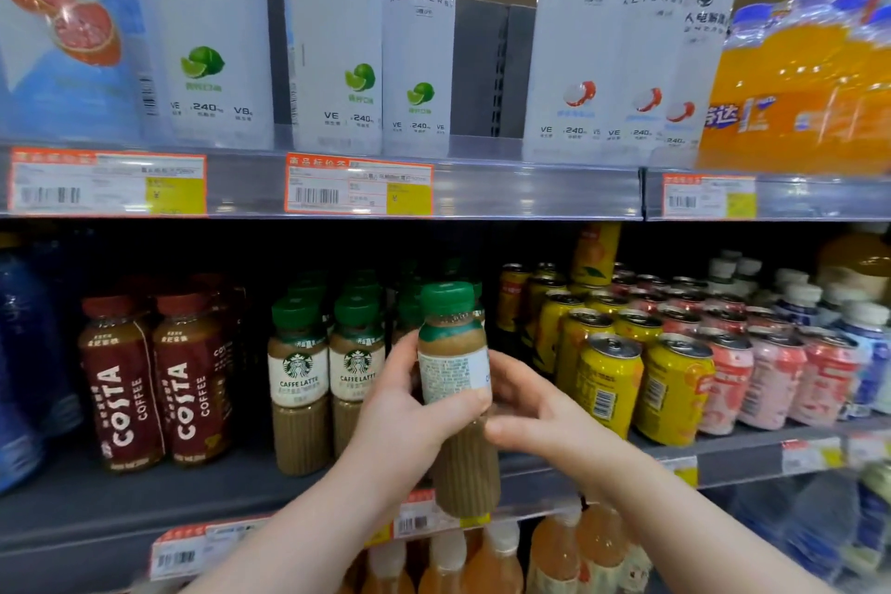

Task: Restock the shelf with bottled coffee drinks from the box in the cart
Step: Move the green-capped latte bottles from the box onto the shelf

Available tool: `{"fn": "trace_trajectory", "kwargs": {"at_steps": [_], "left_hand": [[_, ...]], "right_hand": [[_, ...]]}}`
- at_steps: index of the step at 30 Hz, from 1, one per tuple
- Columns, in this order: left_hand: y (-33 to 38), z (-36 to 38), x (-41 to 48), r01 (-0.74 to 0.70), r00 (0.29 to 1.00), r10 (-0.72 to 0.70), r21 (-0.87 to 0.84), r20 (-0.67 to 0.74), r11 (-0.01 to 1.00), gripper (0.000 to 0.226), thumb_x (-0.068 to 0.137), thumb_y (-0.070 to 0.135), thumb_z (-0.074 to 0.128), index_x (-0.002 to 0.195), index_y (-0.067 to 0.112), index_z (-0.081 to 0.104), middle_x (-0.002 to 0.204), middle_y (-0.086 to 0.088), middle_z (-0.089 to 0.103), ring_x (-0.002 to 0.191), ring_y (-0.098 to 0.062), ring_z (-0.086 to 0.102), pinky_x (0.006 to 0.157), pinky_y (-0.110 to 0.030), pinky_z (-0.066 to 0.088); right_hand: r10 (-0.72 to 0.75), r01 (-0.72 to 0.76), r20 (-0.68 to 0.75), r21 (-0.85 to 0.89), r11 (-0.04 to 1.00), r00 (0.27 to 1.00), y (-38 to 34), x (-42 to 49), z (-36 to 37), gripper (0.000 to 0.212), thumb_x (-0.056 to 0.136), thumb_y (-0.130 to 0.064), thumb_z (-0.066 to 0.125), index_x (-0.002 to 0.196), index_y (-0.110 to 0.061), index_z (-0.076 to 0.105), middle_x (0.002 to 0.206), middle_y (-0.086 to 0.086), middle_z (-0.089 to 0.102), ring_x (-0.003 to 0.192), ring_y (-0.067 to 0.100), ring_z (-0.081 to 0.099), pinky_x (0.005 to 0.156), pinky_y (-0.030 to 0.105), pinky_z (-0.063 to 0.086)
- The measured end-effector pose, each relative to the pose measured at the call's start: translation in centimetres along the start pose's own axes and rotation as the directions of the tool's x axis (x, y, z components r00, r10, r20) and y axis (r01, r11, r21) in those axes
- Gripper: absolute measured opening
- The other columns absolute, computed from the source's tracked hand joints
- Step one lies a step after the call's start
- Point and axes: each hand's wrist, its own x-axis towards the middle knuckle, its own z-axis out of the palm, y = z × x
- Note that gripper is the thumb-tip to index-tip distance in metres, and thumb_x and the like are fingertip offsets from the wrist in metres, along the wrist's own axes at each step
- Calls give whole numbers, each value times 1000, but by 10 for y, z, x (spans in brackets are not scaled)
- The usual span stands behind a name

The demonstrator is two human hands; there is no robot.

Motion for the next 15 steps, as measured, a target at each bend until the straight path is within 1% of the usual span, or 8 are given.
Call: {"fn": "trace_trajectory", "kwargs": {"at_steps": [2, 5, 7, 9, 11, 13, 14, 15], "left_hand": [[4, 7, 5, -31, 999, 31, 62, -9, 998, 71, 53, 35, 76, 120, 40, 55, 111, 9, 66, 99, -4, 63, 86, -31, 54], [11, 12, 11, -107, 994, 105, 228, 19, 968, 71, 66, 34, 75, 130, 41, 47, 121, 11, 57, 108, -2, 55, 92, -24, 47], [17, 8, 13, -197, 977, 212, 394, 6, 898, 76, 75, 29, 74, 140, 35, 35, 125, 12, 46, 113, 0, 46, 93, -15, 38], [25, -3, 16, -280, 942, 337, 534, -10, 798, 72, 77, 32, 69, 141, 29, 36, 122, 12, 41, 115, -1, 41, 91, -12, 33], [28, -17, 24, -348, 871, 492, 710, 2, 612, 63, 73, 45, 59, 131, 21, 51, 120, 3, 50, 116, -17, 48, 94, -28, 38], [20, -31, 38, -308, 820, 568, 891, 71, 334, 63, 68, 51, 54, 119, 15, 61, 115, -7, 60, 111, -34, 55, 92, -50, 43], [18, -36, 43, -273, 843, 525, 936, 121, 222, 64, 67, 52, 60, 119, 16, 61, 117, -8, 62, 114, -38, 55, 94, -59, 40], [18, -38, 46, -243, 874, 462, 958, 149, 150, 67, 66, 52, 66, 124, 19, 59, 123, -7, 60, 121, -39, 50, 99, -64, 33]], "right_hand": [[15, -14, 12, -47, 999, 1000, -1, -2, -1, 63, 70, -24, 72, 126, -39, 46, 121, -13, 63, 112, 4, 60, 90, 25, 52], [-16, 10, -96, -70, 997, 995, -1, 2, 0, 54, 74, -14, 74, 118, -37, 52, 115, -9, 66, 105, 4, 63, 87, 24, 53], [-29, 14, -191, -82, 997, 981, 2, 8, -2, 53, 77, -8, 75, 115, -36, 51, 111, -10, 66, 101, 3, 64, 80, 19, 53], [-10, -30, -285, -136, 990, 958, 8, 16, -6, 56, 75, -11, 76, 117, -34, 47, 111, -12, 62, 102, 4, 62, 80, 19, 51], [8, -72, -344, -175, 982, 939, 19, 25, -8, 63, 73, -14, 79, 122, -30, 42, 113, -12, 59, 106, 6, 58, 84, 20, 49], [26, -102, -372, -185, 977, 928, 29, 31, -8, 64, 72, -16, 80, 120, -30, 39, 107, -15, 57, 99, 2, 56, 79, 16, 47], [33, -110, -377, -186, 976, 926, 33, 34, -7, 64, 71, -15, 80, 118, -30, 38, 104, -16, 55, 94, -1, 54, 74, 13, 46], [36, -115, -379, -189, 975, 925, 36, 36, -6, 64, 71, -15, 81, 116, -30, 38, 103, -17, 54, 91, -4, 53, 71, 10, 44]]}}
